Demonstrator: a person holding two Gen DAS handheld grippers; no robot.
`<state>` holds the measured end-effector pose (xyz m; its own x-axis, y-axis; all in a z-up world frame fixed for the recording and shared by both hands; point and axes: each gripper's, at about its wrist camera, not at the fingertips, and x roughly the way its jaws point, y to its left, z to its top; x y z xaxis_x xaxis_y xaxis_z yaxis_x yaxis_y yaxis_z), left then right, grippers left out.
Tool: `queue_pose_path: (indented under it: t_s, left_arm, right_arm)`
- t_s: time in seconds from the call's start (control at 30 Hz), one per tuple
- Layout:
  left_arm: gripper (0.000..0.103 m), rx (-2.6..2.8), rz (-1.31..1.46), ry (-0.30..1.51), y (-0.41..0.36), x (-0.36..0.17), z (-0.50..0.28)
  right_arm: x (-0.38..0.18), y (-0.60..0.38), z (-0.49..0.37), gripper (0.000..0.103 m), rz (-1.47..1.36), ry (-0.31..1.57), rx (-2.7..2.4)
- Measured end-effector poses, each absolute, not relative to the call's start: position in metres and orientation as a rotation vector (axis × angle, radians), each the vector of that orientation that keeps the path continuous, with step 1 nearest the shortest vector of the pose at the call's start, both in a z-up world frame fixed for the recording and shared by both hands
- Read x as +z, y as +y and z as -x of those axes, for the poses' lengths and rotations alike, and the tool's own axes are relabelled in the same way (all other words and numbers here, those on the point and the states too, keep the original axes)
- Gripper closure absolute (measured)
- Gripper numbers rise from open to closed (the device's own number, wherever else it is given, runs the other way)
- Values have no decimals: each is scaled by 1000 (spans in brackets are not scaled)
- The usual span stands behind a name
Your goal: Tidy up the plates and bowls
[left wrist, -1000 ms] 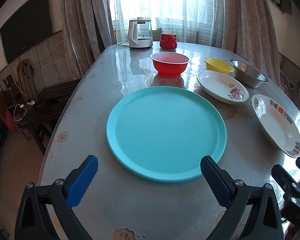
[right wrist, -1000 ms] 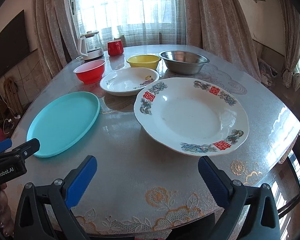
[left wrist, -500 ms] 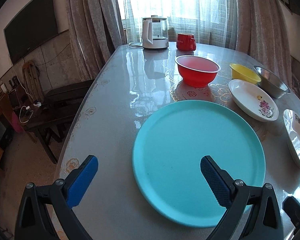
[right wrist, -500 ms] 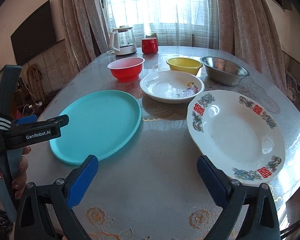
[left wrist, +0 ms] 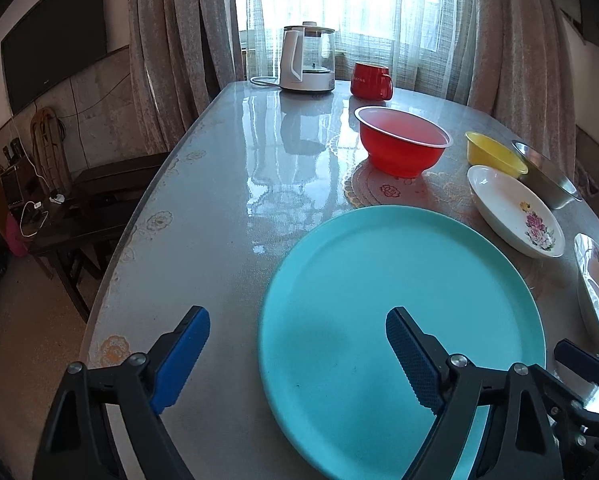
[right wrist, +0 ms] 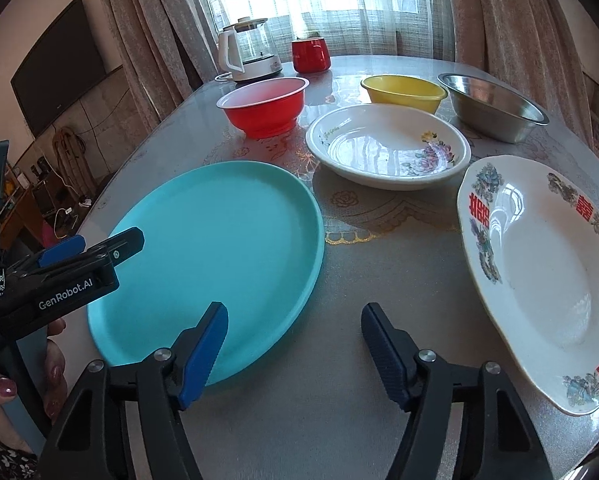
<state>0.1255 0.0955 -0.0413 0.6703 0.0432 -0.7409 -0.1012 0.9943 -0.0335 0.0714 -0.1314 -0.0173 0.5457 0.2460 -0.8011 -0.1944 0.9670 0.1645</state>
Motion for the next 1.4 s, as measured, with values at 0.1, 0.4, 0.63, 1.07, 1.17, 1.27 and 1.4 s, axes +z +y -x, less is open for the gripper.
queue_pose_path:
  t_s: [0.1, 0.4, 0.63, 1.07, 1.17, 1.27, 1.4]
  left_arm:
    - [24, 67, 125, 854, 101, -45, -130]
    - [43, 77, 109, 864, 98, -46, -129]
    - [51, 71, 97, 860, 95, -45, -129]
    - [51, 85, 94, 856, 88, -44, -118]
    - [52, 77, 83, 856, 83, -44, -115]
    - [52, 73, 80, 854, 78, -44, -111]
    - [52, 68, 76, 852, 72, -44, -104]
  right_arm:
    - [-17, -130, -73, 38, -52, 947, 253]
    - [-19, -123, -72, 64, 30, 902, 219]
    - [-20, -119, -69, 76, 35, 887, 241]
    - [-18, -132, -61, 83, -29, 910, 263]
    - [-17, -141, -59, 84, -71, 931, 271]
    - [-17, -144, -53, 84, -64, 933, 265]
    - [-16, -151, -47, 84, -68, 936, 264]
